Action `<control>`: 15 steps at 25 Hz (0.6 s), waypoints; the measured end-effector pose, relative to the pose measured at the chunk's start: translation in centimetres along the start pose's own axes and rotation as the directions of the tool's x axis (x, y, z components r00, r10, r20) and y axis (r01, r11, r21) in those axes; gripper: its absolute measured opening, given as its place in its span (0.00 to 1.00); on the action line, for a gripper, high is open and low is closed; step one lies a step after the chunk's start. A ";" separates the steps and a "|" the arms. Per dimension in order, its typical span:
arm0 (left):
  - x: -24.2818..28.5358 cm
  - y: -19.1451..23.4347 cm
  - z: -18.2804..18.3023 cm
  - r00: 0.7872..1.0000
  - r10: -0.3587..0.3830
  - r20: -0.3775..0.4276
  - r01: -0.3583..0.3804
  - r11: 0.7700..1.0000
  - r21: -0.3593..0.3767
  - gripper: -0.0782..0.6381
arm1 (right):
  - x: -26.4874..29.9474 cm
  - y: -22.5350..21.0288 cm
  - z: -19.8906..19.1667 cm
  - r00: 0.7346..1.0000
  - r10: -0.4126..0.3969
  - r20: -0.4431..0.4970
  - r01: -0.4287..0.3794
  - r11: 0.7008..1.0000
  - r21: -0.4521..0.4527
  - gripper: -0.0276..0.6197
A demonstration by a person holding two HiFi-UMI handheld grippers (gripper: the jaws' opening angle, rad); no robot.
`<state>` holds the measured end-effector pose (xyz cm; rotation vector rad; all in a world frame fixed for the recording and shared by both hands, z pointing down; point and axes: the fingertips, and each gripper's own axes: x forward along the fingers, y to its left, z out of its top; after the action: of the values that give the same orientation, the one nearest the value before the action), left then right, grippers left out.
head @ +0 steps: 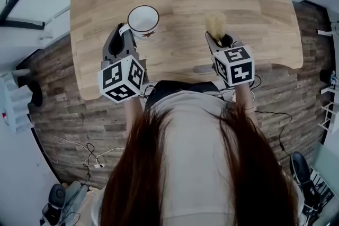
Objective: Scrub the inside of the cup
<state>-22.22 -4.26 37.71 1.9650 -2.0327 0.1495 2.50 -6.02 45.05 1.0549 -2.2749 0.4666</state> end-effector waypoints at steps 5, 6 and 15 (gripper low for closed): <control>0.3 -0.4 0.0 1.000 0.008 0.012 -0.008 1.000 -0.022 0.14 | -0.1 -0.5 0.2 1.000 0.003 0.002 -0.003 1.000 -0.010 0.15; 0.4 -0.5 0.1 1.000 0.010 0.014 -0.009 1.000 -0.025 0.14 | -0.1 -0.7 0.3 1.000 0.005 0.003 -0.005 1.000 -0.013 0.15; 0.8 -2.8 -0.6 0.999 0.038 0.014 -0.038 0.999 -0.031 0.14 | -0.1 -3.3 -0.5 0.999 0.040 0.001 -0.040 0.999 -0.017 0.15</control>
<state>-19.35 -5.04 38.17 1.9156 -2.0696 0.1124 5.27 -7.75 45.59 1.0037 -2.3011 0.4618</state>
